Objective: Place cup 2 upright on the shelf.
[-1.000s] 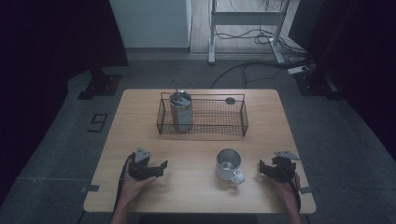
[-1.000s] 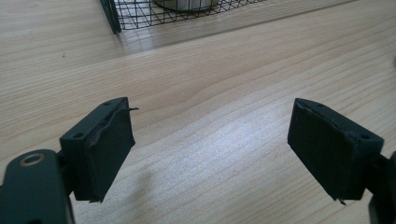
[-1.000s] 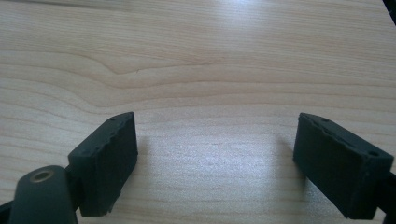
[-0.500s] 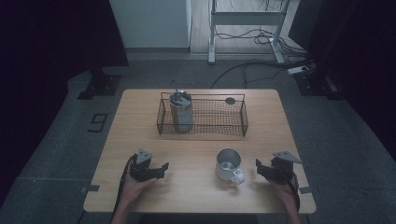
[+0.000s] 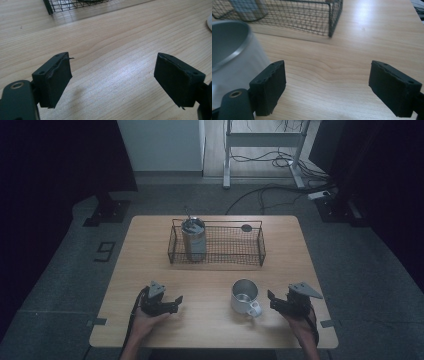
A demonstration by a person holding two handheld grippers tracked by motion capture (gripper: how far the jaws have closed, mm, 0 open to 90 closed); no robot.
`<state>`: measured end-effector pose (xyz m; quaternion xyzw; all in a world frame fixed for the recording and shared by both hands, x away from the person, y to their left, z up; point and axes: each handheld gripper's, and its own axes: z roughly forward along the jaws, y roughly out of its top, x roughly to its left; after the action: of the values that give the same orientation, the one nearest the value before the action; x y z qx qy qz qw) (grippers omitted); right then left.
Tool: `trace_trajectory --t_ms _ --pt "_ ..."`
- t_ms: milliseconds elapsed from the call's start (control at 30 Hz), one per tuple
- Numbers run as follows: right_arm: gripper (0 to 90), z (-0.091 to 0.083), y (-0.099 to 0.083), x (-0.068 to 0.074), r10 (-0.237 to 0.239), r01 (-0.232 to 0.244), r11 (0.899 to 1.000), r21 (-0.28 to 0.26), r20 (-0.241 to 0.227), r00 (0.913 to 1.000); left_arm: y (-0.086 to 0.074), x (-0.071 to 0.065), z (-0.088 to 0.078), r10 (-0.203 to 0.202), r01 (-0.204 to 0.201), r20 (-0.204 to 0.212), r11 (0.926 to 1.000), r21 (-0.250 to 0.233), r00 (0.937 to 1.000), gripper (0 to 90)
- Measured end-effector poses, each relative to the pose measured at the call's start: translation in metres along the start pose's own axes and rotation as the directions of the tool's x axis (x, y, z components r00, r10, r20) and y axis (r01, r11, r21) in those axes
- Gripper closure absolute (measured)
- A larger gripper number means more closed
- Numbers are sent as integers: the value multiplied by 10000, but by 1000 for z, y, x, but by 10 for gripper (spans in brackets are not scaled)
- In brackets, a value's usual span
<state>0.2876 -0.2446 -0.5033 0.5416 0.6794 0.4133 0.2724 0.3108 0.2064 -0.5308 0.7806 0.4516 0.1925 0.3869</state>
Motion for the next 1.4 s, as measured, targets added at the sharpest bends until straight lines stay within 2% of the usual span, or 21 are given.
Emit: trace_trajectory --t_ms 233,400,733,1067,1400 --pt "142 -12 9 11 -196 185 9989 -425 -258 9995 0 -5 1 142 -141 15 9999 -70 9999 143" --pt "138 -19 14 18 -285 251 9975 -657 -526 9982 -1 -4 2 78 -78 -7 10000 -35 10000 144" --pt "129 -28 22 33 -594 519 9951 -845 -897 9942 -3 -7 4 170 -171 44 9997 161 9998 144" --pt "103 -26 25 48 -909 802 9930 -862 -1282 9876 -4 -8 8 202 -206 103 9991 382 9997 143" --pt "54 -16 24 65 -1031 946 9935 -626 -1503 9832 -5 -10 11 266 -271 111 9983 515 9996 144"
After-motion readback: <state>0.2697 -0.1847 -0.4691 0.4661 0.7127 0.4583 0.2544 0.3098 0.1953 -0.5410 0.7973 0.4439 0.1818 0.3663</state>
